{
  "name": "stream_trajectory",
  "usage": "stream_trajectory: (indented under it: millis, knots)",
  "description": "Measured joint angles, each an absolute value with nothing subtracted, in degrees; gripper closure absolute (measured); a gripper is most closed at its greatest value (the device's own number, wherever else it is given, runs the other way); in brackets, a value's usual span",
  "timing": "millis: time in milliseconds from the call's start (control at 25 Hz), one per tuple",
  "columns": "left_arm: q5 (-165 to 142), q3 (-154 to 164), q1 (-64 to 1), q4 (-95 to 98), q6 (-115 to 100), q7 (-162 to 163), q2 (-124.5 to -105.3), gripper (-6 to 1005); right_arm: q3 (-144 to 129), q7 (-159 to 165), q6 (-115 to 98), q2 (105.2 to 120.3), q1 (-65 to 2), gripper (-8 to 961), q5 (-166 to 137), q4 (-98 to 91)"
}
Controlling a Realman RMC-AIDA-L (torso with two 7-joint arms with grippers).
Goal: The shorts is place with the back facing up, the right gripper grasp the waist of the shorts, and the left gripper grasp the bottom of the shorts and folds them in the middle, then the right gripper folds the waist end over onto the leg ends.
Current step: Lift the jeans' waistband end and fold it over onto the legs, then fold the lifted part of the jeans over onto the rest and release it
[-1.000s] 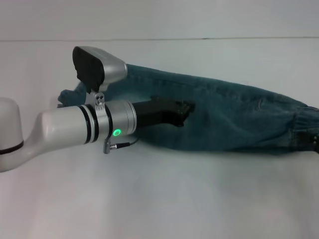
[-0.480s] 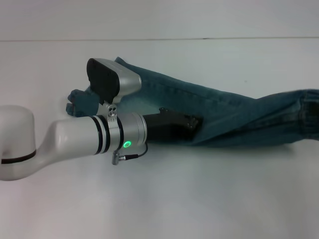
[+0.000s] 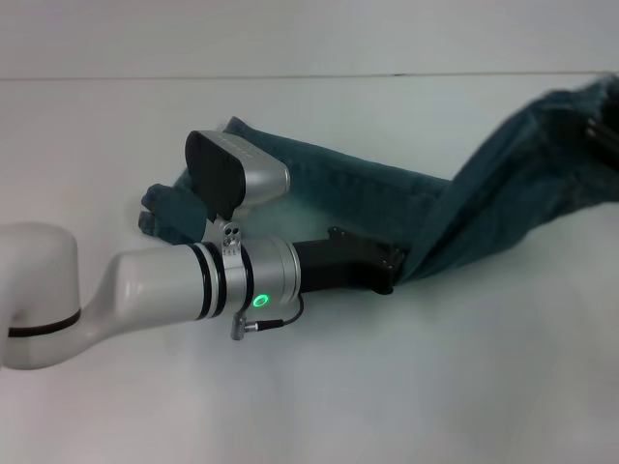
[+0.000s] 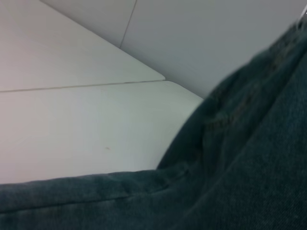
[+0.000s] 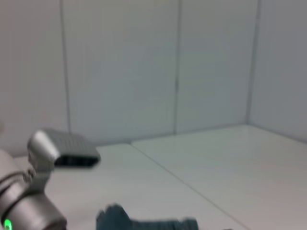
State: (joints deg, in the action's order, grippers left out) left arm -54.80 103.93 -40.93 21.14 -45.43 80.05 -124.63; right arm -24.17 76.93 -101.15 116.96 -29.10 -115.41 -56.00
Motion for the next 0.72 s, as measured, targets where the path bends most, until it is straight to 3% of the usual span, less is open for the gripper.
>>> stream_trajectory:
  millis: [480, 720]
  knots:
    - [-52.2, 107.6, -39.8, 21.3, -42.8, 79.9, -124.63, 999, -31.5, 75.5, -95.6, 116.58, -39.3, 903, -115.5, -49.0]
    - [-52.5, 94.9, -33.7, 21.0, -43.1, 71.8, -124.29, 999, -35.1, 74.6, -91.0, 116.06, -40.6, 903, -115.8, -47.6]
